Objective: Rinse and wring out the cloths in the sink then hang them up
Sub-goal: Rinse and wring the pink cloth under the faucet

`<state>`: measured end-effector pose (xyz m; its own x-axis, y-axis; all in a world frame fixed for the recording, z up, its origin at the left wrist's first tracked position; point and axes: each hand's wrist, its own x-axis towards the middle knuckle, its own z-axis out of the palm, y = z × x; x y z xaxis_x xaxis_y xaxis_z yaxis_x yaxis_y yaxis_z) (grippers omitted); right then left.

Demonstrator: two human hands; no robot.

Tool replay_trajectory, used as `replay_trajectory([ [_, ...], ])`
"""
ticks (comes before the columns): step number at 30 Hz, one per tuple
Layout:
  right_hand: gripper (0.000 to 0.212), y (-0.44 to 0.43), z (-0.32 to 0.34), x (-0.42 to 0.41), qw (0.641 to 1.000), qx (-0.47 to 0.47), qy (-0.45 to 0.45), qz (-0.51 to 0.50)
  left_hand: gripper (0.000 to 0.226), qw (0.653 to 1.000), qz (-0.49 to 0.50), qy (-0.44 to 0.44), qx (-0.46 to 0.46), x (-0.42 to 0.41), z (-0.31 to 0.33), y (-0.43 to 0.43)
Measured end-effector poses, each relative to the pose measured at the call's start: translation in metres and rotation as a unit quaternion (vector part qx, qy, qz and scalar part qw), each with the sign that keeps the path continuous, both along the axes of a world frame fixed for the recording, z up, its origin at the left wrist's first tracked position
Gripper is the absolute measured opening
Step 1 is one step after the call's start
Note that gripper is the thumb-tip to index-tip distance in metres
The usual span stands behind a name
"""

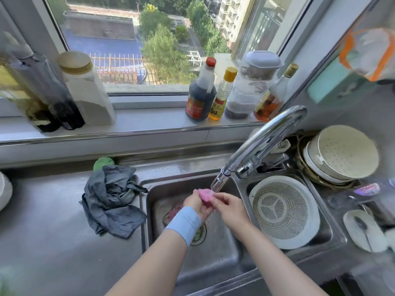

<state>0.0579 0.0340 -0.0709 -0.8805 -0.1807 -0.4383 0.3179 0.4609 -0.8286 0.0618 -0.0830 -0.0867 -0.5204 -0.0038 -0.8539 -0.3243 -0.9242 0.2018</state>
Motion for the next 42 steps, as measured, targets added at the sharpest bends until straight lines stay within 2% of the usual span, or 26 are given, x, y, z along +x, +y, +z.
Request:
replay_trajectory([
  [1,0.009,-0.001,0.0,0.002,1.0,-0.011,-0.009,0.006,0.041,1.0,-0.01,0.008,-0.002,0.0,0.001,0.001],
  [2,0.005,-0.002,0.0,0.004,1.0,-0.006,-0.015,0.011,0.041,0.999,-0.025,0.017,-0.017,0.001,0.0,0.0],
  [4,0.01,-0.002,-0.003,0.006,0.999,0.011,-0.031,-0.001,0.032,0.996,-0.059,0.034,-0.049,0.004,-0.004,-0.001],
  [7,0.023,-0.005,-0.006,0.012,0.994,0.008,-0.051,-0.091,0.023,0.995,-0.071,0.045,-0.051,0.01,-0.007,-0.003],
  [8,0.027,-0.007,-0.006,0.014,0.988,-0.017,-0.079,-0.13,0.027,0.994,-0.084,0.041,-0.054,0.01,-0.009,-0.003],
  [10,0.032,-0.014,-0.009,0.016,0.95,-0.143,-0.19,-0.203,0.037,0.989,-0.119,0.025,-0.078,0.009,-0.01,-0.003],
  [12,0.029,-0.024,-0.011,0.013,0.905,-0.239,-0.247,-0.249,0.044,0.963,-0.199,0.002,-0.182,0.006,-0.013,-0.003],
  [14,0.021,-0.033,-0.013,0.005,0.903,-0.246,-0.207,-0.285,0.048,0.91,-0.283,-0.001,-0.303,0.007,-0.015,-0.005],
  [16,0.037,-0.038,-0.013,-0.004,0.912,-0.229,-0.138,-0.311,0.041,0.902,-0.28,0.002,-0.328,0.01,-0.018,-0.004],
  [18,0.041,-0.039,-0.01,-0.008,0.92,-0.219,-0.11,-0.306,0.027,0.93,-0.237,0.019,-0.281,0.015,-0.016,-0.005],
  [20,0.033,-0.041,-0.007,-0.005,0.939,-0.201,-0.115,-0.253,0.011,0.961,-0.188,0.033,-0.198,0.016,-0.013,-0.006],
  [23,0.025,-0.044,-0.007,0.009,0.951,-0.188,-0.139,-0.201,0.02,0.976,-0.144,0.011,-0.165,0.01,-0.017,-0.011],
  [26,0.014,-0.04,-0.013,0.021,0.956,-0.146,-0.166,-0.193,0.005,0.993,-0.075,0.009,-0.09,0.008,-0.025,-0.014],
  [27,0.011,-0.038,-0.014,0.024,0.955,-0.137,-0.185,-0.186,0.008,0.994,-0.065,0.009,-0.083,0.008,-0.027,-0.014],
  [31,0.029,-0.029,-0.019,0.028,0.953,-0.074,-0.264,-0.128,0.025,0.988,-0.082,-0.019,-0.128,0.008,-0.035,-0.015],
  [35,0.03,-0.03,-0.014,0.014,0.955,-0.092,-0.237,-0.151,0.033,0.945,-0.225,0.016,-0.237,0.013,-0.032,-0.021],
  [37,0.022,-0.035,-0.01,0.005,0.963,-0.075,-0.198,-0.165,0.036,0.935,-0.239,0.054,-0.257,0.018,-0.027,-0.02],
  [40,0.015,-0.043,-0.006,0.001,0.977,-0.065,-0.149,-0.136,0.034,0.966,-0.179,0.081,-0.166,0.022,-0.021,-0.014],
  [42,0.029,-0.044,-0.005,0.001,0.985,-0.074,-0.119,-0.099,0.031,0.984,-0.123,0.078,-0.103,0.021,-0.018,-0.012],
])
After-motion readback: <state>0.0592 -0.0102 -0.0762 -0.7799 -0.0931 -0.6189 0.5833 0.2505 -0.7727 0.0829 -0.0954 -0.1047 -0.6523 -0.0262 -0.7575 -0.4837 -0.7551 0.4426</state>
